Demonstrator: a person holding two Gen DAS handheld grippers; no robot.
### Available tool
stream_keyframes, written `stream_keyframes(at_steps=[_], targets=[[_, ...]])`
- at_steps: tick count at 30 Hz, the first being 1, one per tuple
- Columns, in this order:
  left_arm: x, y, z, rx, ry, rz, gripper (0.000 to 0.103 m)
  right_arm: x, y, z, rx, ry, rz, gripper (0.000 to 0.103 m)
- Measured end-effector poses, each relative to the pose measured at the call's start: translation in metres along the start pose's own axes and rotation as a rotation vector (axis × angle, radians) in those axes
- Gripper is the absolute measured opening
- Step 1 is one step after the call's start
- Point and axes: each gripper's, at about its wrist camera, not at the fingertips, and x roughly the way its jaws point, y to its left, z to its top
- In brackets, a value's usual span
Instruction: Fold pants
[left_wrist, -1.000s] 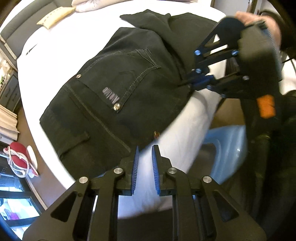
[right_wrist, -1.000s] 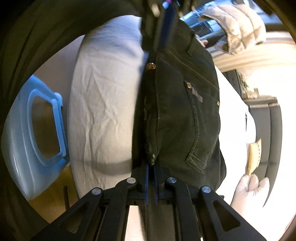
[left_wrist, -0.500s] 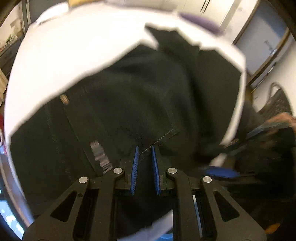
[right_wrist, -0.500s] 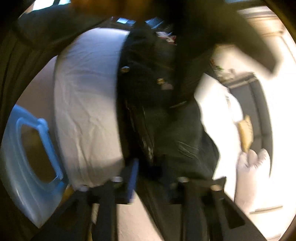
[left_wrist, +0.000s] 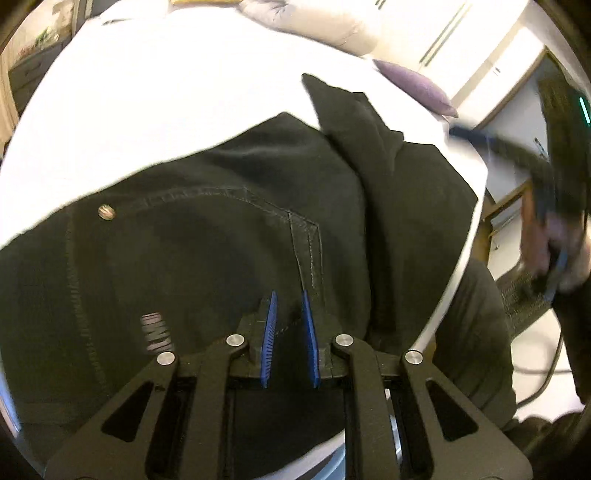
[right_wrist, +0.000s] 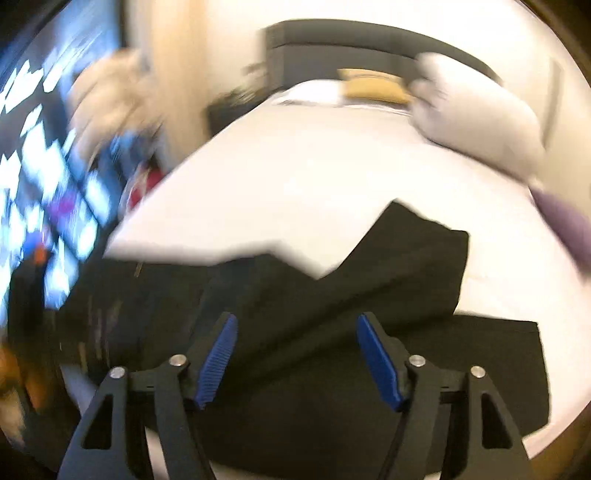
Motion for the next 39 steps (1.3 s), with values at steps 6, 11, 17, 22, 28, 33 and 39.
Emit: stream_keyframes(at_steps=[6, 11, 17, 22, 28, 33, 39], targets=[[0.016, 0.018, -0.016, -0.094, 0.004, -0.037, 0.014, 0.085, -0.081, 0.08, 0.314, 0.063, -0.069, 0.068], [0.017, 0.03, -0.022, -0.092, 0.021, -0.049, 0.014, 0.178, -0.112, 0.11, 0.413, 0.197, -0.191, 0.068], [0.026, 0.033, -0.016, -0.098, 0.028, -0.062, 0.014, 0.242, -0.118, 0.122, 0.45, 0.279, -0.255, 0.068], [0.027, 0.025, -0.016, -0.069, 0.03, -0.033, 0.014, 0.272, -0.113, 0.129, 0.411, 0.323, -0.31, 0.069], [0.027, 0.022, -0.016, -0.067, 0.029, -0.031, 0.014, 0.286, -0.109, 0.138, 0.385, 0.318, -0.297, 0.051], [0.027, 0.018, -0.015, -0.057, 0.032, -0.021, 0.014, 0.269, -0.119, 0.15, 0.416, 0.276, -0.228, 0.005], [0.032, 0.006, -0.014, -0.035, 0.037, 0.01, 0.014, 0.162, -0.161, 0.144, 0.579, 0.005, -0.12, 0.005]])
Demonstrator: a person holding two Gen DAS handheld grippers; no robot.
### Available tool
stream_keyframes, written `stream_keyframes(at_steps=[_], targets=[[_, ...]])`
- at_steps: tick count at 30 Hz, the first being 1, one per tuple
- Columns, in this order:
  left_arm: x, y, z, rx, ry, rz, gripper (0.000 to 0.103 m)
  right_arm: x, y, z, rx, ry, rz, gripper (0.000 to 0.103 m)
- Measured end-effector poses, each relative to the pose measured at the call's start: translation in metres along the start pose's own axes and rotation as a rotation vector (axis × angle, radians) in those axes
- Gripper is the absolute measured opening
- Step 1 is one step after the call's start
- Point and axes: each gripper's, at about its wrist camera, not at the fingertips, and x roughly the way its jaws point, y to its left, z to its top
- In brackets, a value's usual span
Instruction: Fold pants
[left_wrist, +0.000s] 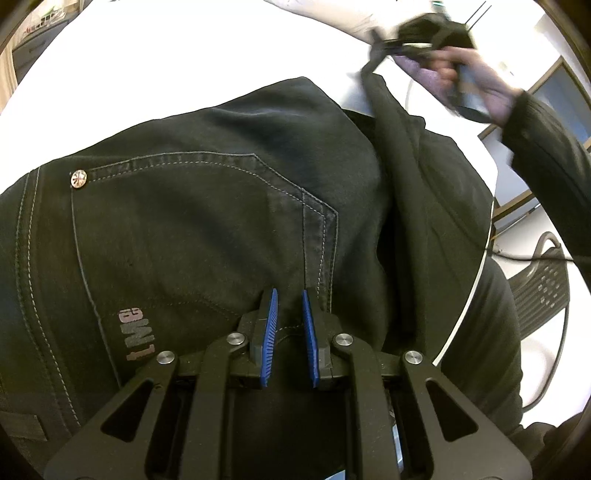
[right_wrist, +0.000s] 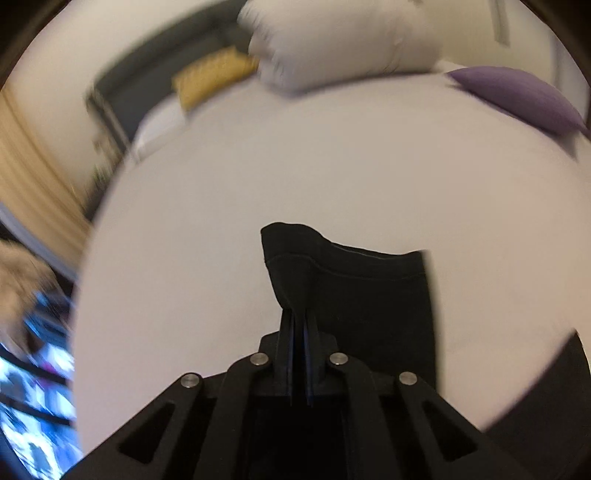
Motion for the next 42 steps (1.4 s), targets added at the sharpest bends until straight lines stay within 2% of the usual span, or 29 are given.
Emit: stream_keyframes(at_steps=[3, 7, 10, 13, 15, 16, 17, 18, 19, 20, 22, 24, 26, 27, 29, 30, 32, 33, 35, 37, 42], targets=[[0.001, -0.006, 0.001, 0.011, 0.003, 0.013, 0.014, -0.061, -0.04, -0.009, 0.119, -0.111, 0.075, 0.005], [0.004, -0.015, 0.003, 0.019, 0.011, 0.027, 0.014, -0.133, -0.128, -0.046, 0.316, -0.245, 0.164, 0.005], [0.006, -0.022, 0.005, 0.027, 0.018, 0.041, 0.014, -0.149, -0.181, -0.08, 0.426, -0.279, 0.141, 0.005], [0.009, -0.031, 0.008, 0.03, 0.027, 0.06, 0.014, -0.142, -0.236, -0.117, 0.585, -0.252, 0.148, 0.007], [0.011, -0.036, 0.01, 0.03, 0.031, 0.07, 0.014, -0.134, -0.258, -0.136, 0.672, -0.229, 0.176, 0.01], [0.012, -0.039, 0.011, 0.026, 0.033, 0.075, 0.014, -0.125, -0.269, -0.152, 0.75, -0.205, 0.214, 0.02], [0.013, -0.041, 0.013, 0.022, 0.035, 0.078, 0.014, -0.118, -0.27, -0.16, 0.797, -0.189, 0.241, 0.053], [0.014, -0.043, 0.014, 0.02, 0.037, 0.082, 0.014, -0.113, -0.274, -0.169, 0.849, -0.183, 0.278, 0.065], [0.015, -0.045, 0.015, 0.019, 0.039, 0.087, 0.014, -0.111, -0.276, -0.176, 0.891, -0.221, 0.343, 0.071], [0.014, -0.045, 0.016, 0.02, 0.04, 0.091, 0.014, -0.11, -0.273, -0.177, 0.892, -0.247, 0.361, 0.074], [0.016, -0.05, 0.017, 0.022, 0.042, 0.103, 0.014, -0.105, -0.265, -0.171, 0.861, -0.249, 0.348, 0.075], [0.018, -0.053, 0.018, 0.023, 0.042, 0.113, 0.014, -0.095, -0.252, -0.162, 0.833, -0.216, 0.362, 0.075], [0.021, -0.057, 0.018, 0.018, 0.04, 0.12, 0.014, -0.085, -0.24, -0.152, 0.799, -0.179, 0.333, 0.075], [0.021, -0.057, 0.019, 0.015, 0.039, 0.122, 0.014, -0.087, -0.252, -0.154, 0.792, -0.168, 0.321, 0.073], [0.021, -0.056, 0.018, 0.013, 0.038, 0.126, 0.014, -0.078, -0.243, -0.143, 0.792, -0.154, 0.301, 0.058], [0.021, -0.057, 0.018, 0.014, 0.038, 0.127, 0.014, -0.076, -0.244, -0.141, 0.805, -0.145, 0.292, 0.055], [0.021, -0.06, 0.017, 0.014, 0.038, 0.129, 0.014, -0.093, -0.262, -0.158, 0.833, -0.135, 0.269, 0.038], [0.022, -0.061, 0.017, 0.014, 0.037, 0.13, 0.014, -0.093, -0.264, -0.158, 0.847, -0.135, 0.259, 0.033], [0.021, -0.058, 0.014, 0.011, 0.034, 0.128, 0.014, -0.097, -0.27, -0.164, 0.863, -0.136, 0.232, 0.008], [0.02, -0.056, 0.014, 0.011, 0.034, 0.127, 0.014, -0.106, -0.281, -0.177, 0.896, -0.157, 0.216, 0.005], [0.018, -0.054, 0.012, 0.007, 0.036, 0.125, 0.014, -0.13, -0.303, -0.199, 0.927, -0.216, 0.204, 0.004]])
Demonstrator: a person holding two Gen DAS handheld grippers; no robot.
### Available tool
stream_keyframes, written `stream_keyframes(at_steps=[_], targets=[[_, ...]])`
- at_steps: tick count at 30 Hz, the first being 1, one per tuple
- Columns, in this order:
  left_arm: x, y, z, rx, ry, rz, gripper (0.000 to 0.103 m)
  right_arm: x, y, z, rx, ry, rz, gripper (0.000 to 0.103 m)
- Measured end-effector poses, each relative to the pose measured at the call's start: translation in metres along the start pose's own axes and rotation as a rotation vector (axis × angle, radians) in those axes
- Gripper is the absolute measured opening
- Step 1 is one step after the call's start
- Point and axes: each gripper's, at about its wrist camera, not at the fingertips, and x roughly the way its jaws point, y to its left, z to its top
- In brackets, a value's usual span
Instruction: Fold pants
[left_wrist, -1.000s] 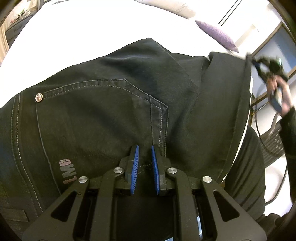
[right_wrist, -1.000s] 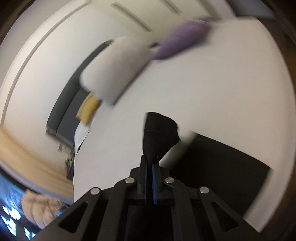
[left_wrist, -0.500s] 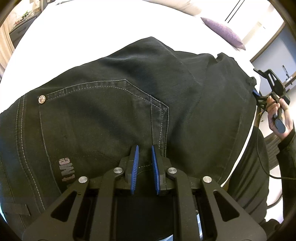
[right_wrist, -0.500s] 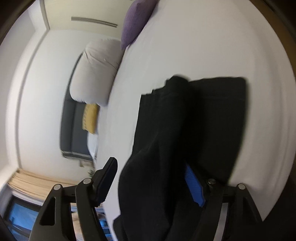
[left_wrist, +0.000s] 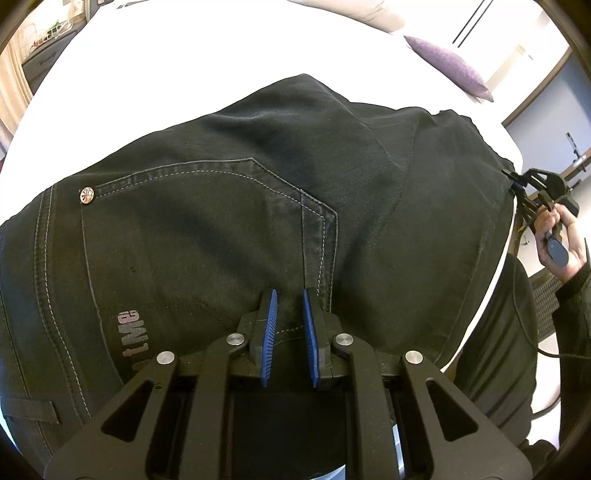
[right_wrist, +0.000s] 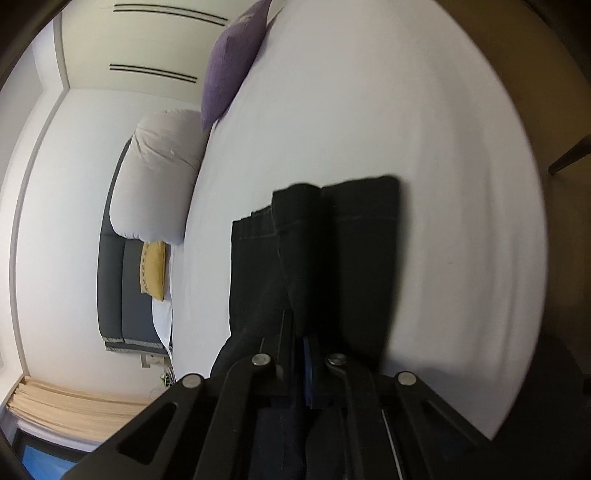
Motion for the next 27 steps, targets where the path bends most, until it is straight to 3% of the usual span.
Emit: stream_keyframes(at_steps=[8, 11, 14, 19, 21, 23, 27], targets=[[-0.001, 0.0, 0.001, 0.001, 0.004, 0.005, 0.014, -0.025, -0.013, 0.004, 0.045, -0.055, 0.023, 0.004], [-0.001, 0.001, 0.0, 0.0, 0.001, -0.001, 0.014, -0.027, -0.031, 0.008, 0.085, -0.043, 0.009, 0.004], [-0.002, 0.002, -0.001, -0.002, -0.001, -0.006, 0.014, -0.024, -0.046, 0.01, 0.124, -0.016, 0.053, 0.003], [-0.003, 0.004, -0.003, -0.002, -0.006, -0.006, 0.014, -0.029, -0.038, 0.023, 0.103, -0.049, 0.101, 0.027], [-0.003, 0.005, -0.003, -0.004, -0.007, -0.006, 0.014, -0.028, -0.037, 0.033, 0.102, -0.062, 0.099, 0.027], [-0.003, 0.004, -0.003, -0.003, -0.007, -0.006, 0.014, -0.026, -0.04, 0.038, 0.104, -0.059, 0.078, 0.005], [-0.005, 0.005, -0.003, -0.003, -0.009, -0.009, 0.014, -0.027, -0.042, 0.041, 0.076, -0.059, 0.039, 0.004]])
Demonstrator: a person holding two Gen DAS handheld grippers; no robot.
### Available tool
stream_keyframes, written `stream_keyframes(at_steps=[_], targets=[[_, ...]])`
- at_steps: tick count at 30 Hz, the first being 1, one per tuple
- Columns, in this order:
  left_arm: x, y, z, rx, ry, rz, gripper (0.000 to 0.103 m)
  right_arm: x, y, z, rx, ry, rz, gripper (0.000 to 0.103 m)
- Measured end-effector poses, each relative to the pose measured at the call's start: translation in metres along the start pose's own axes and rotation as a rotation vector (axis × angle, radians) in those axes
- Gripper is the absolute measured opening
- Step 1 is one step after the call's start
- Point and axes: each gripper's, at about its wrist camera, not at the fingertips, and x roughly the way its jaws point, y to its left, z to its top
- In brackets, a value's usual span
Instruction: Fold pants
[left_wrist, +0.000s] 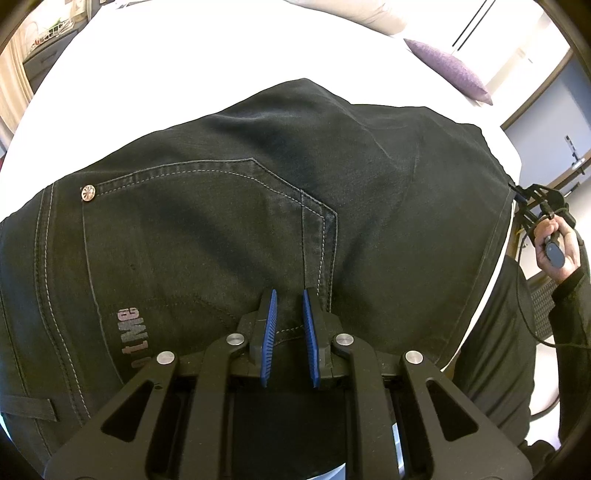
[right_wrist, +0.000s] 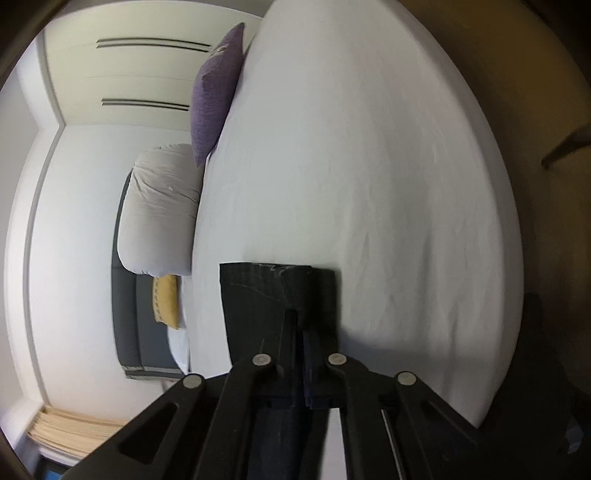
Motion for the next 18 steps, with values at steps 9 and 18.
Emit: stream_keyframes(at_steps=[9, 18], targets=[[-0.003, 0.006, -0.001, -0.006, -0.01, -0.014, 0.014, 0.008, 0.003, 0.009, -0.069, 0.04, -0.035, 0.007], [-0.007, 0.011, -0.009, -0.012, -0.03, -0.025, 0.014, -0.047, 0.046, -0.035, -0.234, 0.013, -0.096, 0.077]])
